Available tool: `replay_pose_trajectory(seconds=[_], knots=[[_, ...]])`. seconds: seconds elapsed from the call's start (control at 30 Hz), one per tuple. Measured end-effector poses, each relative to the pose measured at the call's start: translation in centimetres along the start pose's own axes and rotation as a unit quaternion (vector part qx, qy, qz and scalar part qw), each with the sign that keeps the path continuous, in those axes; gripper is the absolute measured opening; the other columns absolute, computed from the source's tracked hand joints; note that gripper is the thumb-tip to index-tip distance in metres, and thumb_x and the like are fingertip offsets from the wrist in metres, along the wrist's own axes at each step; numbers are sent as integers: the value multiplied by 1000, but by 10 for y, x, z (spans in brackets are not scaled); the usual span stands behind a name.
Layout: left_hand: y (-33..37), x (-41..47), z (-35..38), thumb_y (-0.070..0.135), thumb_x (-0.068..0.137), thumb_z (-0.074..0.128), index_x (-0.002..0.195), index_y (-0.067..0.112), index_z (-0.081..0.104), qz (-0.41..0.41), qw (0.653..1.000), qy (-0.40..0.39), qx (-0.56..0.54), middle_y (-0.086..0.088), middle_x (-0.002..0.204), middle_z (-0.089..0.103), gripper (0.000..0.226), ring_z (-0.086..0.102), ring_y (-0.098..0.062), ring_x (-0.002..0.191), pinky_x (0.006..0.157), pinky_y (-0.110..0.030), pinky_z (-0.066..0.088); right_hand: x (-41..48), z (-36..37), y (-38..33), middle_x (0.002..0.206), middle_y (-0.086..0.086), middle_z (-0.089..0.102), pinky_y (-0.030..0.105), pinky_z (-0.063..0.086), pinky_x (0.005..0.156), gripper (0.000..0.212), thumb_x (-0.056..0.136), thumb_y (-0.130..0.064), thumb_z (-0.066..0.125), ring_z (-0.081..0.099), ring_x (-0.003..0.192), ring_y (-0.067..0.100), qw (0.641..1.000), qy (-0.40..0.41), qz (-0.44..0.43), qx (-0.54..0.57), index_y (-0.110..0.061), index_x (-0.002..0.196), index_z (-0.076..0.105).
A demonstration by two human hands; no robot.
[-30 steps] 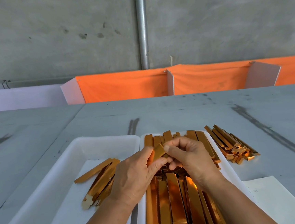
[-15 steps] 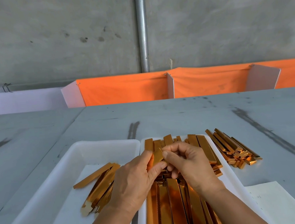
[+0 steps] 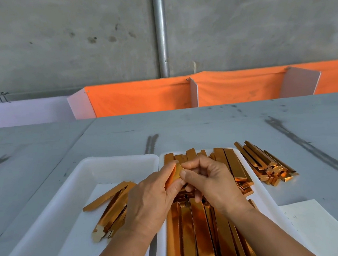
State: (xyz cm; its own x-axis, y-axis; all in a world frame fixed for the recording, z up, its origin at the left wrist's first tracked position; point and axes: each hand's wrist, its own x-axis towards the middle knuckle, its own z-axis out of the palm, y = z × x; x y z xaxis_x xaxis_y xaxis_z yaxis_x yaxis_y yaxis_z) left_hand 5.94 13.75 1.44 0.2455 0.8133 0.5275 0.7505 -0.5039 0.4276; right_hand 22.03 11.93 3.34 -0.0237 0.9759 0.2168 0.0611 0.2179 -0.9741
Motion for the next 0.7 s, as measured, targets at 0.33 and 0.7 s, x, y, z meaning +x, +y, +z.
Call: replay_pose_trajectory(seconds=[0.33, 0.7], knots=[[3, -1, -3, 76, 83, 30, 140, 49, 37, 4, 1000, -10, 1, 18, 61, 47, 64, 51, 0, 57, 53, -14, 37, 5, -2, 4, 60, 2, 65, 20, 45, 42, 5, 93, -10, 65, 53, 43, 9, 999, 28, 17, 1, -13, 94, 69], [-6, 5, -8, 56, 89, 31, 99, 38, 68, -128, 960, 43, -247, 10, 73, 66, 43, 64, -8, 69, 62, -25, 53, 11, -14, 4, 57, 7, 59, 24, 42, 44, 16, 98, -7, 53, 45, 42, 15, 990, 105, 80, 42, -11, 95, 69]])
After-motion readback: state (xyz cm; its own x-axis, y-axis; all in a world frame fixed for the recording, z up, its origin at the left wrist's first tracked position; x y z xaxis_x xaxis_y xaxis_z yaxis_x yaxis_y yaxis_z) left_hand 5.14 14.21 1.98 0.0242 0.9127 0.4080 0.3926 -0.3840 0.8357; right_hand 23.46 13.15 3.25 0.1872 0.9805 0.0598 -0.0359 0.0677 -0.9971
